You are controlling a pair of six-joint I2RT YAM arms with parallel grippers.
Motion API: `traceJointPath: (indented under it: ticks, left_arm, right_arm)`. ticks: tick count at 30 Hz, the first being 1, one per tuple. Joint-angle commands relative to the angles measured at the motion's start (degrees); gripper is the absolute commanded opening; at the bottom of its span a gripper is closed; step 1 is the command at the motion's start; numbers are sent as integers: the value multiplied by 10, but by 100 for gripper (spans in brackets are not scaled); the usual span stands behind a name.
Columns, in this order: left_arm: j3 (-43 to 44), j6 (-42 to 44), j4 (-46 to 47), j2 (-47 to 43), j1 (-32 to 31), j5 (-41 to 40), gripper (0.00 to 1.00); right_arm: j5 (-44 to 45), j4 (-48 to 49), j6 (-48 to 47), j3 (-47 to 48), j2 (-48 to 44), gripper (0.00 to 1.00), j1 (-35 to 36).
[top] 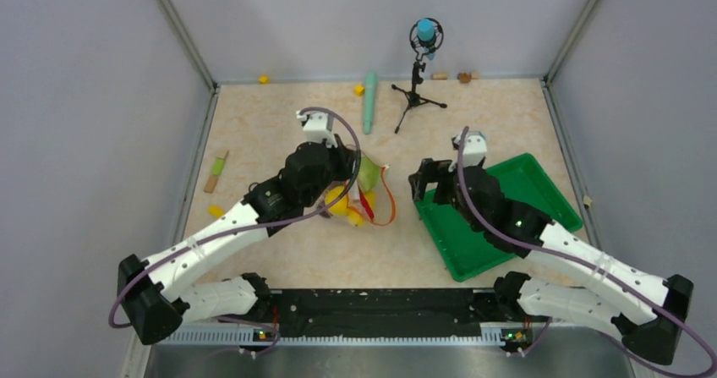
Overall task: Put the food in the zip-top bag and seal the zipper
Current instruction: Place the fake vegetable in the zipper food storage bag, then adjust the zipper food storage bag at the center of the board.
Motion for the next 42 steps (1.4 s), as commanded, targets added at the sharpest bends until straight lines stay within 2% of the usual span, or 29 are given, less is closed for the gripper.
traceJointPath:
  ticks: [1,5,8,11,13,15,18,21,25,32,36,38,42]
  left_arm:
    - [96,80,73,47,8,-49,0]
    - [123,114,84,83,36,-34,0]
    - [139,110,84,104,81,19,0]
    - [134,95,127,111,122,75,0]
    - [140,84,153,125,137,91,0]
    - [178,84,132,146,144,104,0]
    - [230,97,73,176,146,111,0]
    - [226,91,53,183,146,126,0]
    - [214,79,32,184,146,165,0]
    - [215,84,-12,196,148,228,0]
    - [218,128,-24,202,156,314,0]
    - [219,172,-32,206,165,381,0]
    - [222,243,-55,215,196,518,0]
  right_arm:
    - [57,-91,43,24,-50,99,-77]
    - [19,-112,31,22,-57,99,-213]
    - [-42,-127,3,45,-26,99,-324]
    - [-89,-147,-18,96,25,99,-434]
    - [-125,-188,7,145,74,99,-487]
    - [-185,-245,31,201,143,98,-528]
    - [-234,-267,33,249,207,98,-532]
    - [-267,-214,40,239,240,97,-528]
    - [-204,-194,-3,272,298,99,-434]
    - [-268,-79,-101,268,351,99,-362]
    - [-394,14,-199,223,334,98,-345]
    - [-465,36,-261,202,315,98,-344]
    - [-630,71,-461,134,262,98,-344]
